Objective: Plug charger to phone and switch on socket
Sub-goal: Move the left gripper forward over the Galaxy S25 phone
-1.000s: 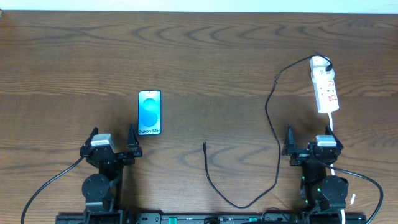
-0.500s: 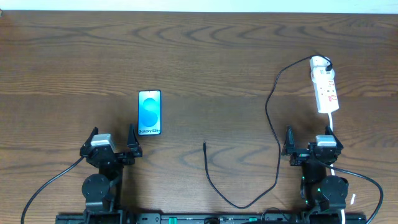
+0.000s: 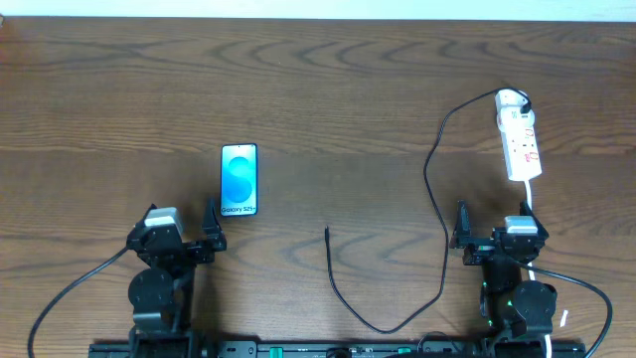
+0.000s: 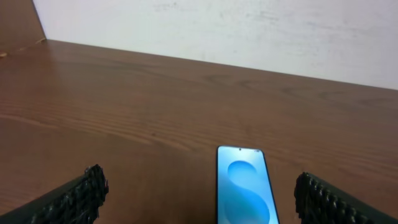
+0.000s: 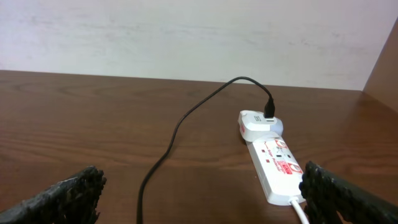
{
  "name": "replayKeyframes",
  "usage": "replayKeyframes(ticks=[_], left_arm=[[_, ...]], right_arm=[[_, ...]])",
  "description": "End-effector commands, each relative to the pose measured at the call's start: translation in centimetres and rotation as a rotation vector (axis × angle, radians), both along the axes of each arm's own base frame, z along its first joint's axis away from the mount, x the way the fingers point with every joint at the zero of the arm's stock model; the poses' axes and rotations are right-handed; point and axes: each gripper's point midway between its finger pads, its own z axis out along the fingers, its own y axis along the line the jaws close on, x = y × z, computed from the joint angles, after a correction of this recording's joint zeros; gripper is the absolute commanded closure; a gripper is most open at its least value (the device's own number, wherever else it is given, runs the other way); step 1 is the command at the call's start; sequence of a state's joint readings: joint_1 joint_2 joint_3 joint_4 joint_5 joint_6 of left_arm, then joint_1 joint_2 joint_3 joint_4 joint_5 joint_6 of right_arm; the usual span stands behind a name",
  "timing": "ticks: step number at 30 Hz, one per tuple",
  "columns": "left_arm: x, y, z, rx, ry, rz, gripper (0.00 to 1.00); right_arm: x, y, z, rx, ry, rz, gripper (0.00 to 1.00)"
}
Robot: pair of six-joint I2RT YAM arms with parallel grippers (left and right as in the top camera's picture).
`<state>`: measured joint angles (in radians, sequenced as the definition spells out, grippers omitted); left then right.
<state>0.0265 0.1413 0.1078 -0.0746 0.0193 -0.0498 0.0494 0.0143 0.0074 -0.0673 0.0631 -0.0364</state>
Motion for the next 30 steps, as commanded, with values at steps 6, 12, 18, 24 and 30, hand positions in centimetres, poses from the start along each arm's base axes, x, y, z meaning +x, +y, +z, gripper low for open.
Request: replayKeyframes(ticks=[6, 12, 18, 24, 30], left_arm=[[1.1, 0.4, 4.1, 0.015, 0.002, 0.017, 0.02], [2.4, 0.5, 6.1, 0.014, 0.031, 0.016, 0.02], [4.3, 0.5, 8.1, 0.012, 0.065, 0.016, 0.02], [5.9, 0.6, 9.6, 0.012, 0.094, 0.015, 0.02], [6.9, 0.6, 11.2, 0.01, 0.178, 0.015, 0.02]], right_arm=[[0.0, 0.2, 0.0, 0.009, -0.005, 0.004, 0.01], [0.0, 0.2, 0.0, 0.009, -0.004, 0.004, 0.01], [0.0, 0.2, 0.0, 0.009, -0.005, 0.004, 0.01], [0.0, 0.2, 0.0, 0.009, -0.005, 0.004, 0.01], [0.0, 0.2, 0.0, 0.009, -0.005, 0.004, 0.01]])
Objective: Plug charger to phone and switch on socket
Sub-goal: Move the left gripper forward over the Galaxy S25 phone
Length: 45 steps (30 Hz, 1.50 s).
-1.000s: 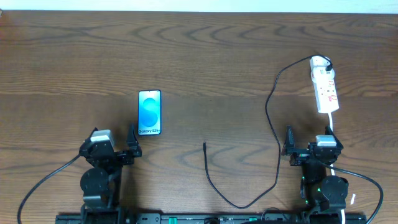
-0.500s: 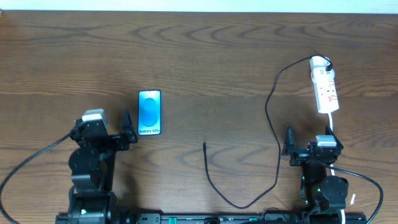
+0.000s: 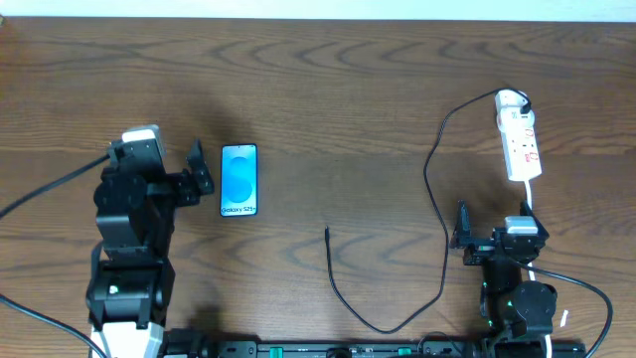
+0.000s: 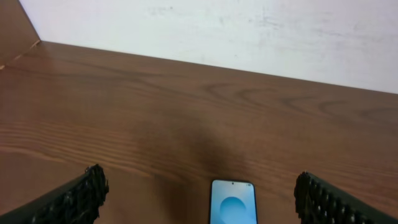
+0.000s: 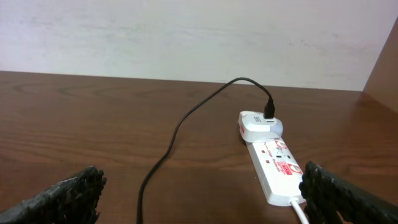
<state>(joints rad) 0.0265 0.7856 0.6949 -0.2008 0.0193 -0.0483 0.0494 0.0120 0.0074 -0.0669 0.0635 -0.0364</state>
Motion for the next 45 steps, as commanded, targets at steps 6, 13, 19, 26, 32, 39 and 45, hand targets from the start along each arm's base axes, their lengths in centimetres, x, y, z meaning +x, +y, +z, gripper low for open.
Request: replayKeyframes(ticks=[6, 13, 19, 26, 32, 39, 45], left_arm=[[1.2, 0.4, 2.2, 0.012, 0.085, 0.013, 0.02], [2.3, 0.5, 1.3, 0.009, 0.214, 0.011, 0.02], [3.2, 0.5, 0.8, 0.007, 0.294, 0.011, 0.02], [4.2, -0.4, 0.5, 0.012, 0.36, -0.017, 0.02], [4.9, -1.7, -0.8, 0.037, 0.448, -0.066, 0.02], [5.3, -3.5, -2.8, 0.049, 0.514, -0.113, 0.02], [5.6, -5.1, -4.5, 0.061, 0.572, -0.155, 0.02]], right_arm=[[0.0, 0.2, 0.0, 0.009, -0.002, 0.005, 0.01], [0.0, 0.2, 0.0, 0.009, -0.002, 0.005, 0.01], [0.0, 0.2, 0.0, 0.009, -0.002, 0.005, 0.01], [0.0, 0.2, 0.0, 0.009, -0.002, 0.005, 0.01], [0.0, 0.2, 0.0, 0.009, -0.002, 0.005, 0.01], [0.0, 0.2, 0.0, 0.009, -0.002, 0.005, 0.01], [0.0, 0.2, 0.0, 0.009, -0.002, 0.005, 0.01]])
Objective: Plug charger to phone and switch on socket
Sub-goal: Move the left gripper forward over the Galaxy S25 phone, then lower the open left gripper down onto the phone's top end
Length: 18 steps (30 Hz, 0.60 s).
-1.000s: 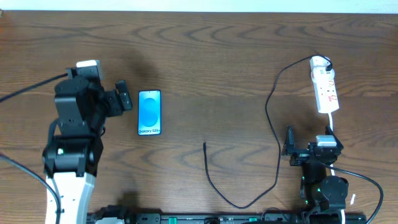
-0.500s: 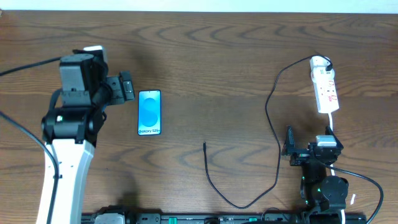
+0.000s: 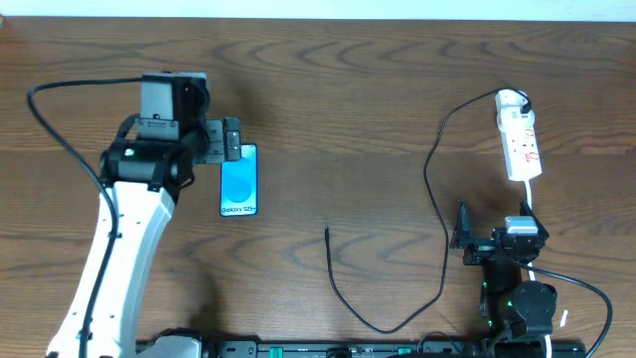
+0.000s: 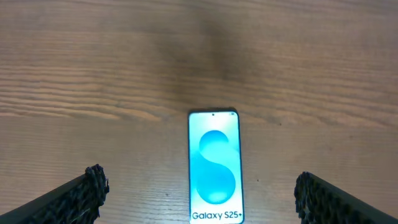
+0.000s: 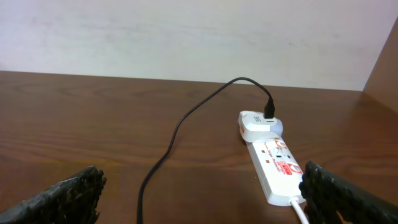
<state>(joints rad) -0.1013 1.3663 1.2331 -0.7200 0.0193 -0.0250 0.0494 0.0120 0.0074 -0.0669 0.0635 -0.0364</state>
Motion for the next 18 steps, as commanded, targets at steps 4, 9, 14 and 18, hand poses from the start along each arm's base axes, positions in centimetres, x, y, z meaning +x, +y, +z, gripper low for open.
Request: replayKeyframes(ticks=[4, 9, 14, 18], left_arm=[[0.9, -1.5, -1.1, 0.023, 0.075, -0.042, 0.02], [1.6, -2.7, -2.4, 0.021, 0.154, -0.048, 0.02], [2.0, -3.5, -4.8, 0.015, 0.242, -0.029, 0.02], [1.5, -3.4, -6.4, 0.014, 0.303, 0.003, 0.02]], right_arm=[[0.0, 0.2, 0.0, 0.009, -0.002, 0.005, 0.01], [0.0, 0.2, 0.0, 0.009, -0.002, 0.005, 0.01], [0.0, 0.2, 0.0, 0.009, -0.002, 0.005, 0.01], [0.0, 0.2, 0.0, 0.009, -0.002, 0.005, 0.01]])
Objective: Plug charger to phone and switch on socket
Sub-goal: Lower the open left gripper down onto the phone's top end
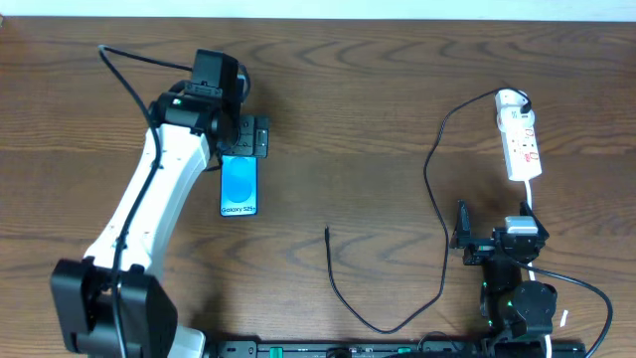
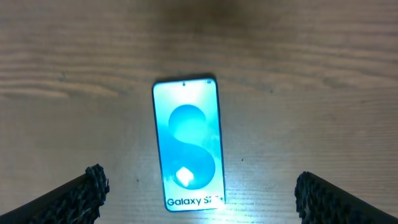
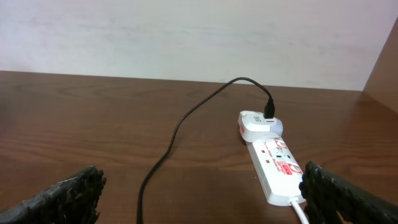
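The phone [image 1: 238, 184] lies face up on the wooden table, screen lit blue, at centre left. My left gripper [image 1: 248, 140] hovers open over the phone's far end; in the left wrist view the phone [image 2: 188, 146] lies between and ahead of the wide-apart fingers [image 2: 69, 199]. A black charger cable [image 1: 434, 189] runs from the white adapter [image 1: 511, 98] on the white power strip [image 1: 521, 142] to its free plug end [image 1: 327, 232] at mid table. My right gripper [image 1: 497, 235] rests open near the front edge, the power strip [image 3: 278, 168] ahead of it.
The strip's white lead [image 1: 530, 199] runs toward the right arm's base. The cable loops along the front of the table [image 1: 378, 326]. A white wall [image 3: 186, 31] stands behind the table's far edge.
My left gripper has moved right and farther from the front edge, now over the phone's far end. The phone sits more to the left and fuller in the left wrist view. The right arm is unchanged.
Both grippers first rested open at the front edge, the phone ahead of the left one. The left gripper then stood raised beside the phone's left, then over it looking down, and now hangs above its far end. Phone, cable and strip have stayed put.
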{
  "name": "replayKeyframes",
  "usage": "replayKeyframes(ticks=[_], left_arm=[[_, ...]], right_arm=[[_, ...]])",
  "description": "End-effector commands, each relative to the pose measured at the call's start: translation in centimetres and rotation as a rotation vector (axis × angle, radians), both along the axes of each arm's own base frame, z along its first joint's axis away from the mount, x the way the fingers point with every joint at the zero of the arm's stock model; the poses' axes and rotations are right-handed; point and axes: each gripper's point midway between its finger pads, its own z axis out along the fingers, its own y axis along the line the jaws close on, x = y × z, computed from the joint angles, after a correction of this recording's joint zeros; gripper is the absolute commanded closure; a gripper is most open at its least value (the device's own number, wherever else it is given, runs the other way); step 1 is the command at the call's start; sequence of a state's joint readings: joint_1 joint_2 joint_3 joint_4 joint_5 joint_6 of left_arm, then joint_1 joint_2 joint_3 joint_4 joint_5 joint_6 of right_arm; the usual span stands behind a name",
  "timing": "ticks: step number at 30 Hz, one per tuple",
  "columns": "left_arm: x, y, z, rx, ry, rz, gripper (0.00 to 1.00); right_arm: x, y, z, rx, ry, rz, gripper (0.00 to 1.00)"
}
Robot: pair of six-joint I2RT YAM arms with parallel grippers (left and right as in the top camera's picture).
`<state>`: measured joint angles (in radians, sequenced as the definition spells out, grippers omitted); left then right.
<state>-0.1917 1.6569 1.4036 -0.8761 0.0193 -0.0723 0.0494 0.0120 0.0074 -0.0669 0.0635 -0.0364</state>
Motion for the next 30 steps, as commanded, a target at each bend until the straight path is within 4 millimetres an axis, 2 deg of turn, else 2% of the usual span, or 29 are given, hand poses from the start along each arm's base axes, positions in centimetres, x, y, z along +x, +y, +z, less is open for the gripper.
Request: replayKeyframes(ticks=[1, 5, 17, 18, 19, 20, 21, 22, 23, 24, 26, 30], left_arm=[[0.1, 0.2, -0.8, 0.004, 0.038, 0.056, 0.02], [-0.3, 0.3, -1.8, 0.012, 0.078, 0.061, 0.02], [0.1, 0.1, -1.7, 0.005, 0.064, 0.06, 0.02], [0.1, 0.1, -1.7, 0.005, 0.064, 0.059, 0.18], [0.1, 0.1, -1.7, 0.005, 0.063, 0.059, 0.46], [0.1, 0.1, -1.7, 0.005, 0.063, 0.06, 0.64], [0.1, 0.1, -1.7, 0.005, 0.063, 0.06, 0.65], [0.1, 0.1, -1.7, 0.005, 0.063, 0.06, 0.53], [0.1, 0.1, -1.7, 0.005, 0.063, 0.06, 0.27], [0.1, 0.1, -1.7, 0.005, 0.064, 0.059, 0.16], [0.0, 0.1, -1.8, 0.005, 0.068, 0.06, 0.09], [-0.9, 0.3, -2.2, 0.014, 0.107, 0.06, 0.05]], right_arm=[[0.0, 0.2, 0.0, 0.009, -0.002, 0.005, 0.01], [0.0, 0.2, 0.0, 0.009, -0.002, 0.005, 0.01], [0.0, 0.2, 0.0, 0.009, -0.002, 0.005, 0.01], [0.0, 0.2, 0.0, 0.009, -0.002, 0.005, 0.01], [0.0, 0.2, 0.0, 0.009, -0.002, 0.005, 0.01], [0.0, 0.2, 0.0, 0.009, -0.002, 0.005, 0.01], [0.0, 0.2, 0.0, 0.009, -0.002, 0.005, 0.01], [0.0, 0.2, 0.0, 0.009, -0.002, 0.005, 0.01], [0.0, 0.2, 0.0, 0.009, -0.002, 0.005, 0.01], [0.0, 0.2, 0.0, 0.009, -0.002, 0.005, 0.01], [0.0, 0.2, 0.0, 0.009, -0.002, 0.005, 0.01], [0.0, 0.2, 0.0, 0.009, -0.002, 0.005, 0.01]])
